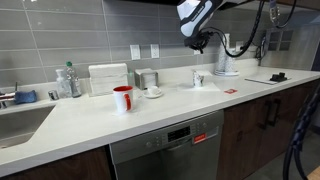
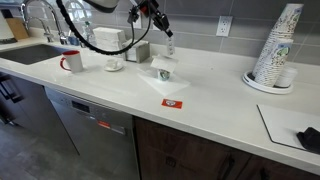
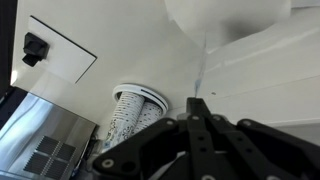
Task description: Put the white sachet on top of the napkin on the coffee cup
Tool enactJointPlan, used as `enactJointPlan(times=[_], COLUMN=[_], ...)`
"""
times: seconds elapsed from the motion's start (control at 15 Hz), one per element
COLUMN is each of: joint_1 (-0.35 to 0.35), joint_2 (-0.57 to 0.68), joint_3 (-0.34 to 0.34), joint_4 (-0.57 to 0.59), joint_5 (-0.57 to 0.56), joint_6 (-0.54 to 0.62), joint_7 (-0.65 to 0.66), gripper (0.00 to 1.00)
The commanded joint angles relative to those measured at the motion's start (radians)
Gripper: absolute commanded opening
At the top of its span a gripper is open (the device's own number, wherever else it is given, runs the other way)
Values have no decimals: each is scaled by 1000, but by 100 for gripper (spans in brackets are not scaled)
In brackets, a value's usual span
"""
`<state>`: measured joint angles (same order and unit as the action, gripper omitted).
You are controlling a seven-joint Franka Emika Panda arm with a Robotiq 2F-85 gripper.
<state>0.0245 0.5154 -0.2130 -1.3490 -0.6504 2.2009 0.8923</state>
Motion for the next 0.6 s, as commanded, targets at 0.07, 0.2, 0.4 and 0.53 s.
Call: enactJointPlan(times=[0.07,0.2,0.4,0.53], joint_1=[7,5,4,5], joint_2=[20,21,29,39], joint_3=[-12,-9,-8,-10], joint_4=[15,13,15,17], joint_5=[-50,-52,-48,-47], joint_6=[8,5,3,-3], joint_7=[-85,-120,-166,-191], gripper=[0,0,0,0])
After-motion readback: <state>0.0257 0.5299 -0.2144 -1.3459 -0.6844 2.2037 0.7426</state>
